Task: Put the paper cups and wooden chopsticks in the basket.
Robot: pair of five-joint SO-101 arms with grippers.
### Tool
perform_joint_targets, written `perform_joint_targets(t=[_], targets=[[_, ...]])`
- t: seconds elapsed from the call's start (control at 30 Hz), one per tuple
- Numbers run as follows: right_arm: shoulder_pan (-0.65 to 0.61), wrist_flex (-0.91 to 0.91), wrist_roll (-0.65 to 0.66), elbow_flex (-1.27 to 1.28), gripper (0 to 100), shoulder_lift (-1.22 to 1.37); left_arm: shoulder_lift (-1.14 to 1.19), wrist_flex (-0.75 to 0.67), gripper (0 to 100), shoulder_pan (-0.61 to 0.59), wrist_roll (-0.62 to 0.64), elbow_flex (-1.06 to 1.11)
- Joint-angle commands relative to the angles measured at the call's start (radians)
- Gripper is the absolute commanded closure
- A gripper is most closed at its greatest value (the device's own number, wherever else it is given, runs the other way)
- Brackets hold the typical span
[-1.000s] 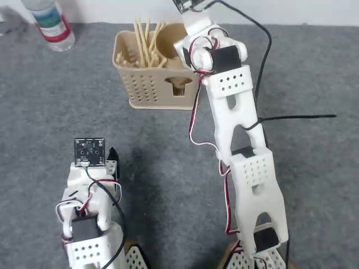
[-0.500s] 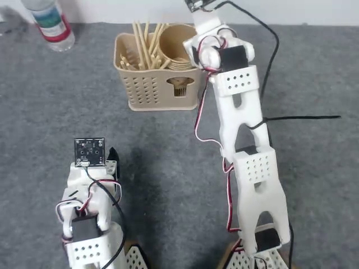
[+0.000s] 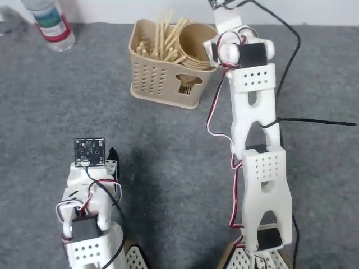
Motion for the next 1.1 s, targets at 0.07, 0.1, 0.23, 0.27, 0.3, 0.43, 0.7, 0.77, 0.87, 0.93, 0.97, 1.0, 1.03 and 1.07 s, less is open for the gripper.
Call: perform_joint_targets(t=[0.07, 0.1, 0.23, 0.27, 0.3, 0.43, 0.7, 0.77, 0.87, 0.93, 0.97, 1.0, 1.03, 1.07], targets=[[-0.001, 0.099, -0.006, -0.002, 99.2, -0.119, -0.014, -0.006, 85, 0.006, -0.006, -0.004], [-0.005, 0.116, -0.006, -0.002, 99.2, -0.127, -0.014, -0.008, 85, 0.006, -0.006, -0.004], [-0.021, 0.148, -0.005, -0.002, 99.1, -0.130, -0.014, -0.008, 85, 0.006, -0.006, -0.004], [-0.024, 0.147, -0.003, 0.000, 99.1, -0.125, -0.014, -0.008, 85, 0.006, -0.006, -0.004], [-0.025, 0.137, -0.002, 0.011, 99.1, -0.114, -0.014, -0.008, 85, 0.006, -0.006, -0.004], [-0.027, 0.101, -0.002, 0.029, 98.9, -0.059, -0.014, -0.006, 85, 0.006, -0.006, -0.004], [-0.058, 0.051, 0.002, 0.023, 77.9, 0.093, -0.014, -0.006, 85, 0.005, -0.006, -0.004], [-0.074, 0.051, 0.032, 0.023, 85.3, 0.122, -0.014, -0.006, 85, 0.005, -0.006, -0.004], [-0.093, 0.038, 0.150, 0.023, 99.8, 0.145, -0.014, -0.006, 85, 0.005, -0.006, -0.004], [-0.090, 0.038, 0.163, 0.023, 97.1, 0.143, -0.014, -0.006, 85, 0.005, -0.006, -0.004], [-0.085, 0.035, 0.163, 0.023, 99.1, 0.137, -0.014, -0.006, 85, 0.005, -0.006, -0.004], [-0.076, 0.035, 0.163, 0.023, 99.4, 0.134, -0.014, -0.006, 85, 0.005, -0.006, -0.004], [-0.070, 0.036, 0.163, 0.021, 98.8, 0.127, -0.014, -0.006, 85, 0.005, -0.006, -0.004], [-0.064, 0.038, 0.163, 0.021, 99.1, 0.116, -0.014, -0.006, 85, 0.005, -0.006, -0.004]])
